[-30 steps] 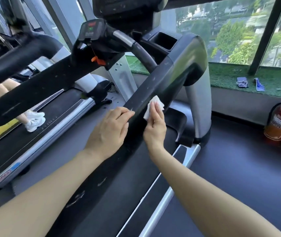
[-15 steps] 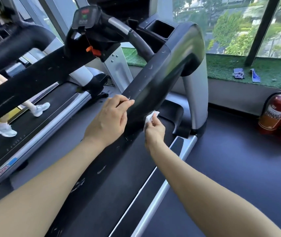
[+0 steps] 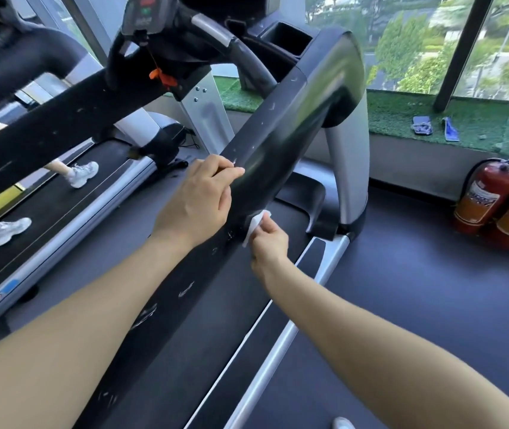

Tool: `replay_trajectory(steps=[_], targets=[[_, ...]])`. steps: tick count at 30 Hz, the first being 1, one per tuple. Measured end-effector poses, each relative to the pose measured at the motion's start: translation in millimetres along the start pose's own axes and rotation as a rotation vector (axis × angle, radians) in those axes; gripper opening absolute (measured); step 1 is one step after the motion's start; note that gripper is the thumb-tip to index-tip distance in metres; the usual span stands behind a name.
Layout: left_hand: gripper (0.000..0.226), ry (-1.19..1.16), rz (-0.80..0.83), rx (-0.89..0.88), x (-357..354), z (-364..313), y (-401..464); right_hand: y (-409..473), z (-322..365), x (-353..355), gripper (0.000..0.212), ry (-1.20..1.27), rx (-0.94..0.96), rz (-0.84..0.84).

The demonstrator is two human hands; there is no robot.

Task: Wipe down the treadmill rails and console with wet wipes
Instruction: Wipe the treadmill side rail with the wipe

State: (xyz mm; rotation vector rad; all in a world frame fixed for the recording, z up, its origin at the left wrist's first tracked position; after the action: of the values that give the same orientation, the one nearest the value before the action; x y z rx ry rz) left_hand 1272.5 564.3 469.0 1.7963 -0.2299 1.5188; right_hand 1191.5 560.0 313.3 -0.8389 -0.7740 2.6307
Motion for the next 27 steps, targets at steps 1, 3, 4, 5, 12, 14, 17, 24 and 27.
replay_trajectory(steps=[1,3,4,5,12,14,17,24,27], targets=[[0.036,0.002,0.0,-0.005,0,0,0,10,11,-1,0.024,0.035,0.005,-0.018],[0.036,-0.004,-0.002,-0.014,0,0,0,27,35,1,0.023,0.104,0.027,-0.052],[0.036,-0.007,-0.002,-0.012,0,0,0,34,46,1,0.024,0.136,0.048,-0.055],[0.036,-0.01,-0.002,-0.005,0,0,0,39,58,2,0.024,0.159,0.065,-0.055],[0.037,-0.014,0.003,0.024,0,0,0,44,113,-5,0.036,0.167,0.24,-0.05],[0.036,-0.013,-0.007,0.025,0,0,0,37,120,-5,0.045,0.087,0.331,-0.057],[0.035,-0.032,-0.012,0.023,1,0,-2,25,124,-7,0.065,-0.073,0.408,-0.056],[0.037,-0.028,-0.007,-0.035,21,1,-27,-28,100,-25,0.064,-0.293,0.637,-0.02],[0.036,-0.04,0.012,-0.002,27,5,-51,-52,69,-30,0.062,-0.316,0.663,-0.035]])
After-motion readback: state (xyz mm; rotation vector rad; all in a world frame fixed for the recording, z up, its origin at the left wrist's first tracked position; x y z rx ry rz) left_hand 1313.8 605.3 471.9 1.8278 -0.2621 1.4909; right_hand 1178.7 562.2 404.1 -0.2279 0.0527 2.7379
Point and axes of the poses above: each hand's wrist, its own y-axis towards the middle knuckle, its own x-axis out of the back of the hand, z = x × y, the point moved 4 cm from there along y, towards the middle knuckle, and after that the axes turned 8 degrees about -x, right-handed, at the moved point
